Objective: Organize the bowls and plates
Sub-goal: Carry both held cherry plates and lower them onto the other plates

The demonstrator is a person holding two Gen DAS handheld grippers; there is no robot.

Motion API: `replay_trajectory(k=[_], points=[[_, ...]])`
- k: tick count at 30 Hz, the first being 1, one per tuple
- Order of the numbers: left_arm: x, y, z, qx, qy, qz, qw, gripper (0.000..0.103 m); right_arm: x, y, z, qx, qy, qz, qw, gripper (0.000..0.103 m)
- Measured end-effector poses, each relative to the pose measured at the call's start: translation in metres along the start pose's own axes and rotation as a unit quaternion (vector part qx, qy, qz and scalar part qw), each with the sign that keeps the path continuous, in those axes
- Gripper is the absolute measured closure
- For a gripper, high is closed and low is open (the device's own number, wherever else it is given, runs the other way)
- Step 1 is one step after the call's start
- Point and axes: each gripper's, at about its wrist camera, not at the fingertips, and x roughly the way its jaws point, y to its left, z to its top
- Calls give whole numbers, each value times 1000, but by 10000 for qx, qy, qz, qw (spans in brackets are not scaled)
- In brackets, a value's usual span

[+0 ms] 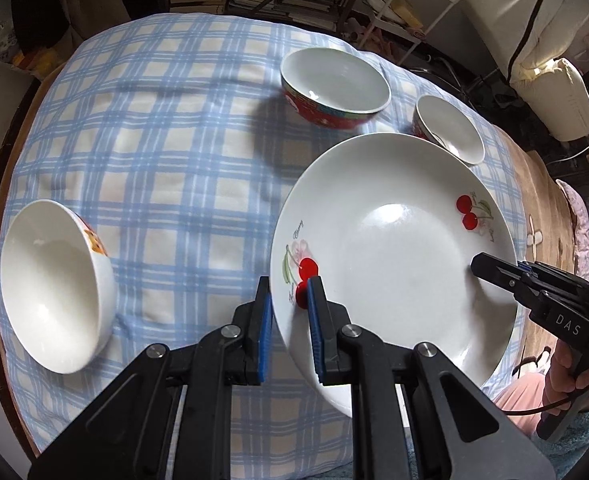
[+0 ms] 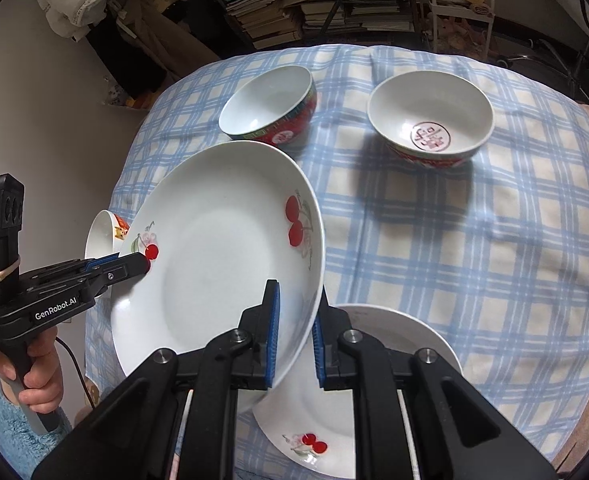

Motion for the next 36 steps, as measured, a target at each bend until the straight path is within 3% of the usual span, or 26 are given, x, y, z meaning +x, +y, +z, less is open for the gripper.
replay_trajectory(k=[8,19,36], points=[[17,-30,-29,241,284,44,9993,85,-10,-29,-34,140,69,-146,9998,87],[31,-57,-57,367,280,264,9986,85,-8,-57,-69,331,100,-52,9994,87],[59,-84,-78,419,585,406,9966,84,4,-87,-86,536,163,-76,9984,85]])
